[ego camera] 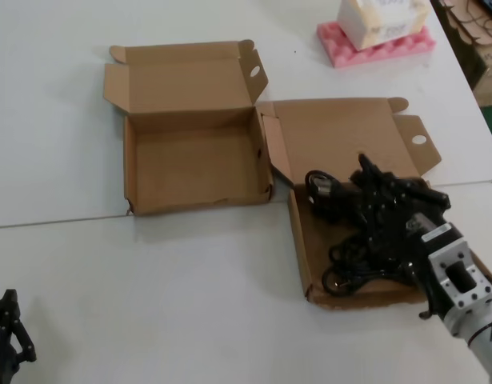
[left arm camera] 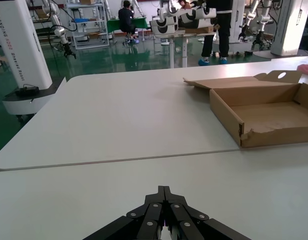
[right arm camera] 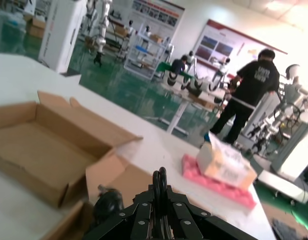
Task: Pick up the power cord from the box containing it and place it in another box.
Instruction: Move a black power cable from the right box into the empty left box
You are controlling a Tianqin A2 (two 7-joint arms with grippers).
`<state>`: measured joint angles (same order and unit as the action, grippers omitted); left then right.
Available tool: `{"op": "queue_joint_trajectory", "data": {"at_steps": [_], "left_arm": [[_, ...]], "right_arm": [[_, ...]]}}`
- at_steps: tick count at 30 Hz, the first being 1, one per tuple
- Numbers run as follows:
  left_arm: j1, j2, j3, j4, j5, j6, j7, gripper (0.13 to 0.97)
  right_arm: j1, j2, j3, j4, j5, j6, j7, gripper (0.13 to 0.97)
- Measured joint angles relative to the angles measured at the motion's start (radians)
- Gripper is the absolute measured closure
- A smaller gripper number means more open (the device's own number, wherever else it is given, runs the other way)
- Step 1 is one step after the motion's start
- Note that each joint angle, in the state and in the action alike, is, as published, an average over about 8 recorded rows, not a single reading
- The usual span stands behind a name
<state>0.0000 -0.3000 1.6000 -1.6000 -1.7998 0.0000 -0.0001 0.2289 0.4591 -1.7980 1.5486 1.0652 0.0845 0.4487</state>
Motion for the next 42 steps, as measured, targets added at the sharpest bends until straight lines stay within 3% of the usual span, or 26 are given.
{"op": "queue_joint_trajectory", "data": {"at_steps": [8,14,19,24,29,34,42], "left_arm": [[0.0,0.0,0.0,0.0,0.0,0.0,0.0,0.934],[0.0,0.0,0.0,0.0,0.0,0.0,0.0,0.934],[0.0,0.0,0.0,0.0,0.0,0.0,0.0,0.934],[0.0,0.0,0.0,0.0,0.0,0.0,0.0,0.934],[0.0,0.0,0.0,0.0,0.0,0.0,-0.001,0.934],[0.0,0.0,0.0,0.0,0.0,0.0,-0.001,0.934],[0.0,0.0,0.0,0.0,0.0,0.0,-0.001,0.934]], "right_arm": [[-0.055,-0.064,0.088,0.228,-0.07,-0.109,0.0,0.913],[0.046,-0.135,0.022,0.229,-0.066,-0.143,0.0,0.914],[0.235,-0.243,-0.061,0.059,-0.069,-0.188,0.0,0.914],[0.421,-0.372,-0.09,-0.169,-0.192,-0.292,0.0,0.915],[0.569,-0.436,-0.151,-0.397,-0.28,-0.319,0.0,0.915],[0.698,-0.453,-0.282,-0.624,-0.196,-0.238,0.0,0.915],[0.872,-0.458,-0.631,-0.916,-0.046,-0.033,0.0,0.898]]}}
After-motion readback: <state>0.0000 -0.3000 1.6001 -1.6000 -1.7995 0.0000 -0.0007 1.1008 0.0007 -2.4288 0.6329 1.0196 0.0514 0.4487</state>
